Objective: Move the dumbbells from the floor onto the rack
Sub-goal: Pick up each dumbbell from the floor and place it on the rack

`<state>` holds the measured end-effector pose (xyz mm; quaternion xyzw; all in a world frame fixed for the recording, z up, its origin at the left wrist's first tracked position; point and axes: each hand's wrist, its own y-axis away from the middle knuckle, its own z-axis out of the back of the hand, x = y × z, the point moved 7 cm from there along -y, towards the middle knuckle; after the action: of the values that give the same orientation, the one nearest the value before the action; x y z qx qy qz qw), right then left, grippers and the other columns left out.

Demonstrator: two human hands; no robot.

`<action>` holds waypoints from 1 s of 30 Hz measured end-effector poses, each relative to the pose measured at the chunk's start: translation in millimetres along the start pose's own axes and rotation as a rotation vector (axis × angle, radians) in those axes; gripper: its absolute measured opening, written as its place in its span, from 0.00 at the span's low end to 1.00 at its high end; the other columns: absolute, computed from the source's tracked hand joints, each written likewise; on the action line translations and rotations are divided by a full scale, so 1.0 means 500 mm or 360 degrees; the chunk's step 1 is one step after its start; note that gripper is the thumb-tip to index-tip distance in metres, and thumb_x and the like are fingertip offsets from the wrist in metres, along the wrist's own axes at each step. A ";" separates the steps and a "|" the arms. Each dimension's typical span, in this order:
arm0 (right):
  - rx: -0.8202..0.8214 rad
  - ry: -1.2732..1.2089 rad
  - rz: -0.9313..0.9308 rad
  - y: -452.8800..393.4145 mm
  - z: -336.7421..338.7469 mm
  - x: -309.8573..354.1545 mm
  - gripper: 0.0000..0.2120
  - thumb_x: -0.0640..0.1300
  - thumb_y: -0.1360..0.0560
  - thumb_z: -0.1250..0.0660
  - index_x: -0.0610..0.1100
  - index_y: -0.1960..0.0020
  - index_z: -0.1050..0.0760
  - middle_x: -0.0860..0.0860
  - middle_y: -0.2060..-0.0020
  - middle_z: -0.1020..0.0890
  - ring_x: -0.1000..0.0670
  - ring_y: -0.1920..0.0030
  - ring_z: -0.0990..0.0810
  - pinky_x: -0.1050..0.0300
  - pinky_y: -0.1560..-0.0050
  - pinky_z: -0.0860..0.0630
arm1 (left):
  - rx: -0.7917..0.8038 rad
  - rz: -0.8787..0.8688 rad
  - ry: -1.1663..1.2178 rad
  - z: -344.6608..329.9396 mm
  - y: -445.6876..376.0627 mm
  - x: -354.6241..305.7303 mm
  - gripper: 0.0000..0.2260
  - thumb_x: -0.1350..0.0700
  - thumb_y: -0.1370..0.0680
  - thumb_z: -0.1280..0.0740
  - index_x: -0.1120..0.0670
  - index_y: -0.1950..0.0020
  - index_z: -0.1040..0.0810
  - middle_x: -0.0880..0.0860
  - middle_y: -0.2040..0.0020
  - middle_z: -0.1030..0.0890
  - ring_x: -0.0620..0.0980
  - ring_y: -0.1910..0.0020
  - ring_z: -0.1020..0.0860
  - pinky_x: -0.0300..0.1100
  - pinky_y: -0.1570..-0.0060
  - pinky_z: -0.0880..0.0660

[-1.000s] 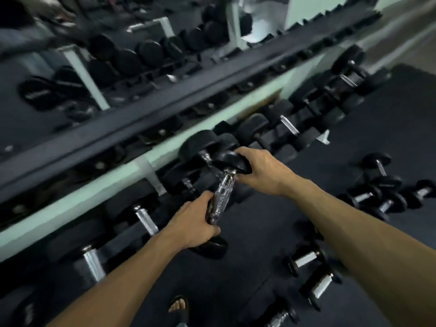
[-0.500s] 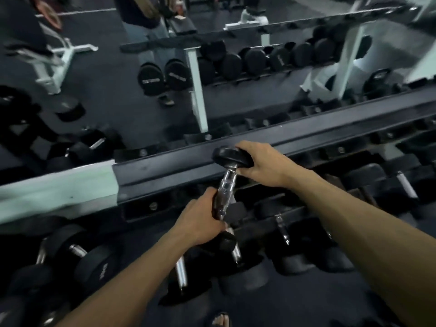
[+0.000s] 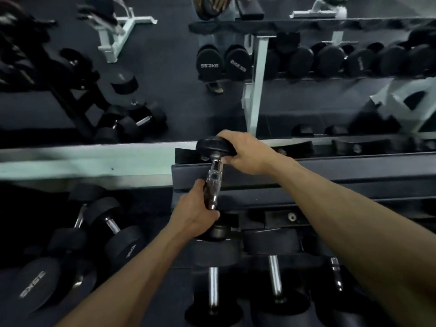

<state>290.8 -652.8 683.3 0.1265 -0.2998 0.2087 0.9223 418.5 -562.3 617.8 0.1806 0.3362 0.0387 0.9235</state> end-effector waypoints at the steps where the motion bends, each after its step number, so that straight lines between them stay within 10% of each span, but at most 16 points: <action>1: 0.0013 -0.0003 0.0006 -0.019 -0.005 0.002 0.18 0.37 0.27 0.32 0.48 0.39 0.29 0.51 0.51 0.20 0.51 0.51 0.22 0.55 0.50 0.26 | -0.0037 0.0019 0.0021 0.005 -0.009 0.007 0.19 0.57 0.30 0.27 0.51 0.44 0.32 0.49 0.55 0.21 0.52 0.54 0.22 0.50 0.51 0.22; 14: 0.0098 0.0022 -0.0052 -0.078 -0.044 -0.032 0.17 0.40 0.27 0.30 0.50 0.41 0.28 0.52 0.54 0.20 0.51 0.53 0.21 0.56 0.51 0.25 | -0.0058 0.0167 0.0073 -0.007 -0.047 0.040 0.20 0.56 0.33 0.28 0.50 0.45 0.31 0.50 0.54 0.20 0.55 0.53 0.21 0.54 0.51 0.22; 22: 0.0001 0.0234 -0.0188 -0.027 -0.008 -0.038 0.29 0.47 0.26 0.31 0.47 0.28 0.37 0.46 0.37 0.24 0.45 0.37 0.25 0.49 0.37 0.27 | -0.0129 0.0144 -0.0240 0.008 -0.020 0.016 0.15 0.48 0.27 0.33 0.51 0.44 0.28 0.51 0.51 0.20 0.55 0.53 0.21 0.48 0.56 0.25; 30: 0.0017 0.0520 -0.0369 0.183 0.035 -0.062 0.31 0.52 0.24 0.33 0.45 0.26 0.40 0.43 0.32 0.29 0.41 0.35 0.27 0.45 0.37 0.28 | -0.0412 -0.0325 -0.0657 -0.001 0.087 -0.102 0.22 0.43 0.24 0.35 0.52 0.35 0.28 0.53 0.40 0.23 0.53 0.41 0.26 0.48 0.43 0.29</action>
<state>217.2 -587.9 688.3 0.1294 -0.1285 0.1206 0.9758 381.3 -531.3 664.0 0.0302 0.1496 -0.0498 0.9870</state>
